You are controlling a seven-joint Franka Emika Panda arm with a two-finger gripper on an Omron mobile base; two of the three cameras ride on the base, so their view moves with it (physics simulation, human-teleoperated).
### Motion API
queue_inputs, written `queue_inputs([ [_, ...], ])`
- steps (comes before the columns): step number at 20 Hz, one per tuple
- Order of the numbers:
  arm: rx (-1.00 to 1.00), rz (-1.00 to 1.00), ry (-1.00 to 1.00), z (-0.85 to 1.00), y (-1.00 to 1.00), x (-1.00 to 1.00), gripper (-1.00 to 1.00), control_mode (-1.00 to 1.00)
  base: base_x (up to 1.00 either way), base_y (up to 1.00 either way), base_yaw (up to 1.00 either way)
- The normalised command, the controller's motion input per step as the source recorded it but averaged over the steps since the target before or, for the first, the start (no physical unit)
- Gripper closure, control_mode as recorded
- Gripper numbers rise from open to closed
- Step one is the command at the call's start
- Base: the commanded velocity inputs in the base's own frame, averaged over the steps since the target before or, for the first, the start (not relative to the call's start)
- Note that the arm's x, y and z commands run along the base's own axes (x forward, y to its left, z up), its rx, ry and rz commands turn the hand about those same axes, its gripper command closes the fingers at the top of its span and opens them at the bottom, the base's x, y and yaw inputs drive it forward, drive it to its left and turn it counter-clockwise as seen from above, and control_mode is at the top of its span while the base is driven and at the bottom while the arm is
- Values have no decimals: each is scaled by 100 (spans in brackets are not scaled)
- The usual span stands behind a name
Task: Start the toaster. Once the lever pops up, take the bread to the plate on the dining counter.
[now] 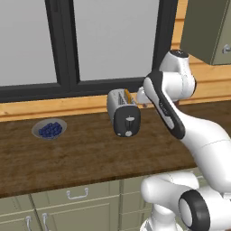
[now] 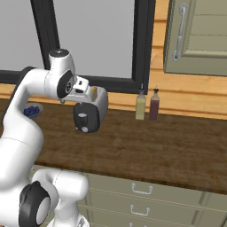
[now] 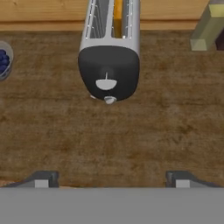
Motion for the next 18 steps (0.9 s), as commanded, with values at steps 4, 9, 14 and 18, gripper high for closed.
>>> queue_inputs([
  [4, -4, 0, -7, -21, 18, 10, -100, -100, 0, 0, 0],
  [9, -6, 0, -4, -23, 18, 11, 100, -100, 0, 0, 0],
  [14, -5, 0, -2, -20, 13, 10, 100, -100, 0, 0, 0],
  [18, -4, 0, 0, -25, 7, 10, 100, -100, 0, 0, 0],
])
